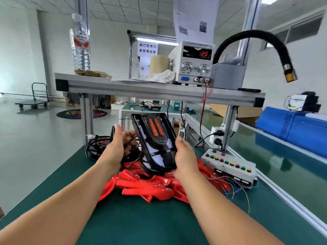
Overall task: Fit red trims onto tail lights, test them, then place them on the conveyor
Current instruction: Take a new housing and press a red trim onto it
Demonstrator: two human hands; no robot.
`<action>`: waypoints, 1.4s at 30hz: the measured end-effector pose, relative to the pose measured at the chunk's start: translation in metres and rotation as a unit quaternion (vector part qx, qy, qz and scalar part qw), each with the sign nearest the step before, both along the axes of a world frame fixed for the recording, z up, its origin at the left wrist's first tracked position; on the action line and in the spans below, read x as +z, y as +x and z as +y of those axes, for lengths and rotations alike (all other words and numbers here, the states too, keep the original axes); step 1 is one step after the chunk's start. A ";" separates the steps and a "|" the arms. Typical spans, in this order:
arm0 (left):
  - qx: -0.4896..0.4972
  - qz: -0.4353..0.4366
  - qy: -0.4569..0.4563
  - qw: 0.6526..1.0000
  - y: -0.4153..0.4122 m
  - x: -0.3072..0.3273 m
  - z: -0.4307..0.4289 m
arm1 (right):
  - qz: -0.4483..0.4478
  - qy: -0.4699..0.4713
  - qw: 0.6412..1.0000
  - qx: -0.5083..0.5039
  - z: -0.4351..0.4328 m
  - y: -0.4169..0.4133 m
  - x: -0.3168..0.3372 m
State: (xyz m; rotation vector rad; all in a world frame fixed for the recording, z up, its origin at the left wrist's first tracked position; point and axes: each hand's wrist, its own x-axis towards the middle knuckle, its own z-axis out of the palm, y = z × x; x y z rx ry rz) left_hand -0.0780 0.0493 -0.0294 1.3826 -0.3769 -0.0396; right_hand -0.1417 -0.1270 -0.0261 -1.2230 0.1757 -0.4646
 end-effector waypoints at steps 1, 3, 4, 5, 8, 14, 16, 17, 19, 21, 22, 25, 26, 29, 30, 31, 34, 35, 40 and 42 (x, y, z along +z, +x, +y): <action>0.024 -0.014 0.022 0.999 0.000 0.000 0.009 | 0.004 -0.009 1.000 0.024 -0.009 -0.007 0.001; 0.029 -0.050 0.119 0.991 -0.002 0.001 0.026 | 0.010 -0.051 0.996 0.079 -0.023 -0.025 0.003; 0.020 -0.077 0.204 0.976 -0.003 0.001 0.033 | 0.019 -0.079 0.991 0.104 -0.028 -0.032 0.001; 0.016 -0.126 0.334 0.934 -0.005 0.002 0.037 | 0.030 -0.112 0.986 0.123 -0.032 -0.040 -0.001; 0.007 -0.241 0.642 0.728 -0.016 -0.010 0.037 | 0.073 -0.192 0.965 0.164 -0.037 -0.062 -0.011; -0.051 -0.262 0.726 0.633 -0.035 -0.061 0.033 | 0.174 -0.327 0.900 0.229 -0.029 -0.083 -0.052; -0.043 -0.278 0.682 0.675 -0.035 -0.061 0.031 | 0.182 -0.345 0.889 0.240 -0.030 -0.086 -0.058; -0.040 -0.279 0.651 0.705 -0.035 -0.061 0.029 | 0.185 -0.351 0.885 0.244 -0.030 -0.086 -0.061; -0.038 -0.275 0.603 0.748 -0.034 -0.062 0.023 | 0.189 -0.352 0.883 0.246 -0.031 -0.087 -0.064; -0.027 -0.271 0.590 0.760 -0.034 -0.064 0.016 | 0.187 -0.368 0.877 0.246 -0.033 -0.086 -0.066; -0.023 -0.267 0.597 0.756 -0.033 -0.066 0.013 | 0.184 -0.381 0.872 0.246 -0.035 -0.085 -0.067; -0.007 -0.265 0.633 0.728 -0.030 -0.071 0.005 | 0.181 -0.417 0.857 0.242 -0.039 -0.082 -0.067; 0.008 -0.266 0.636 0.724 -0.029 -0.073 0.003 | 0.181 -0.424 0.854 0.240 -0.040 -0.081 -0.067; 0.043 -0.274 0.655 0.703 -0.025 -0.074 -0.002 | 0.169 -0.413 0.861 0.244 -0.037 -0.079 -0.070; 0.045 -0.279 0.660 0.696 -0.024 -0.073 -0.003 | 0.161 -0.410 0.864 0.244 -0.037 -0.079 -0.071; 0.042 -0.290 0.664 0.688 -0.024 -0.071 -0.003 | 0.149 -0.409 0.868 0.240 -0.036 -0.077 -0.073; 0.032 -0.349 0.653 0.671 -0.024 -0.072 0.003 | 0.116 -0.404 0.887 0.192 -0.038 -0.075 -0.077; 0.035 -0.363 0.643 0.674 -0.024 -0.074 0.005 | 0.112 -0.392 0.896 0.178 -0.039 -0.075 -0.078; 0.048 -0.314 0.555 0.769 -0.023 -0.076 0.009 | 0.116 -0.311 0.925 0.183 -0.043 -0.081 -0.087; 0.077 -0.280 0.513 0.808 -0.021 -0.068 0.010 | 0.111 -0.283 0.936 0.177 -0.043 -0.082 -0.090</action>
